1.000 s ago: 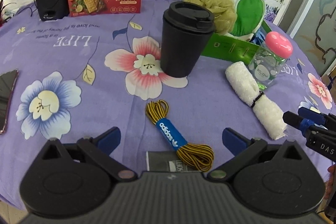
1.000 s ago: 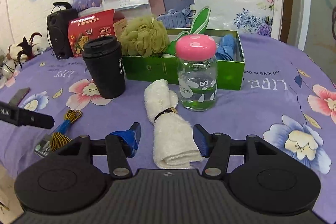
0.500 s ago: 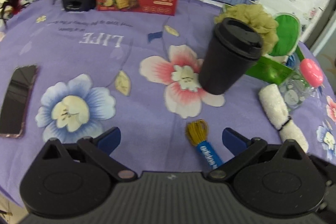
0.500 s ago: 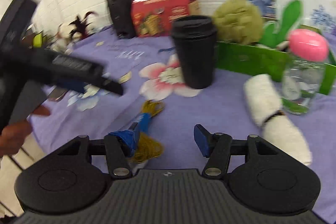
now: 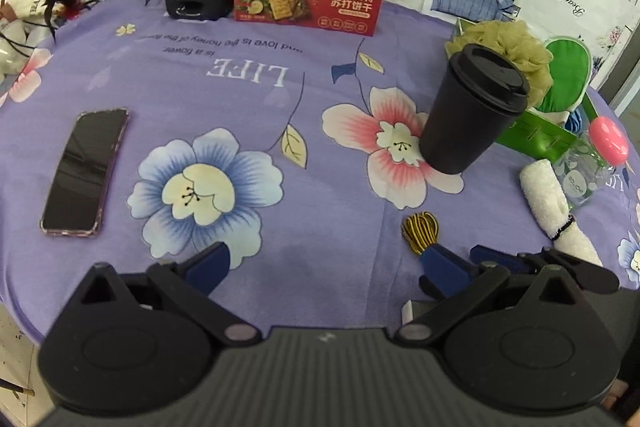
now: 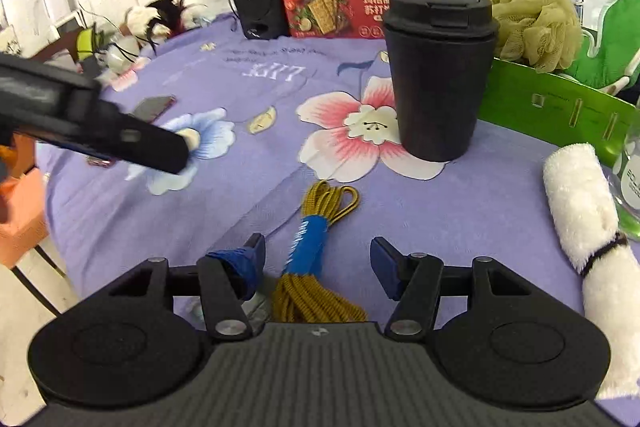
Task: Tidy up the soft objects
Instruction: 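Close the right gripper on the adidas shoelace while the left approaches the tissue pack, then grasp the dark tissue pack with the left gripper while the right holds the shoelace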
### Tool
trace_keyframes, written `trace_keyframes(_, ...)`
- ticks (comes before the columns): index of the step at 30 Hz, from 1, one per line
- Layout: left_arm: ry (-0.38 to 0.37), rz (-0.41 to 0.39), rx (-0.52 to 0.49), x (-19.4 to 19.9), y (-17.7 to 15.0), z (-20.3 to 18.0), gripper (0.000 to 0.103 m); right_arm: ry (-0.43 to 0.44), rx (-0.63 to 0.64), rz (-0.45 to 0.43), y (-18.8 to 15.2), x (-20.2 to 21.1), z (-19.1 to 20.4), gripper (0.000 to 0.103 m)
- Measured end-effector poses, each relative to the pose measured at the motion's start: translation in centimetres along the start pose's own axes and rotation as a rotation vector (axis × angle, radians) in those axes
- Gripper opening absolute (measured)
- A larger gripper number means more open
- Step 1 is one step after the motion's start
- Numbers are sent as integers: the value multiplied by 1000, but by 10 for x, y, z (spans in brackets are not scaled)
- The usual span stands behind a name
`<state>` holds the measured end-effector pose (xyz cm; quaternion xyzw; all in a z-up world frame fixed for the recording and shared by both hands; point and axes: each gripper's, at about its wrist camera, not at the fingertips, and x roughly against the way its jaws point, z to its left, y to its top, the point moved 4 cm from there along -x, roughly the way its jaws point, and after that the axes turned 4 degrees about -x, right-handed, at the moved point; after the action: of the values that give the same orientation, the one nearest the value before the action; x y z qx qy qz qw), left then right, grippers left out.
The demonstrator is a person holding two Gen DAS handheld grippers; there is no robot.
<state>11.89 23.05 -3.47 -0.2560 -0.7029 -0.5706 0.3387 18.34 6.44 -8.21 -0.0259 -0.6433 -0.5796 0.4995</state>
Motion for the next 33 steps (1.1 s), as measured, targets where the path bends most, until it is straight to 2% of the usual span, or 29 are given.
trace_keyframes(3,-22,-1,-40,0,-4,-9,103,-68,-7,17,-2,5,-20,44)
trace_keyframes(7,-85,-1,-154,0,-15,-37,103,-171,-77,-1,-11,33,-60,44)
trace_keyframes(9,-130,-8,-253,0,-25,-55,103,-145,-110,-22,-14,50,-69,44)
trace_keyframes(12,-172,-26,-422,1,-37,-79,103,-110,-77,-40,-13,63,-65,45)
trace_keyframes(16,-238,-36,-572,-4,-43,-92,103,-83,-24,-12,-11,57,-59,45)
trace_keyframes(18,-282,-17,-627,-11,-45,-92,103,-72,-9,6,-10,51,-57,45)
trace_keyframes(20,-327,9,-655,-21,-45,-91,102,-66,5,27,-8,46,-53,45)
trace_keyframes(23,-349,54,-689,-39,-46,-88,98,-72,23,43,-7,40,-49,45)
trace_keyframes(28,-330,109,-732,-60,-52,-88,95,-70,31,80,-8,23,-50,46)
trace_keyframes(33,-315,95,-743,-60,-55,-91,96,-65,74,52,-12,17,-50,48)
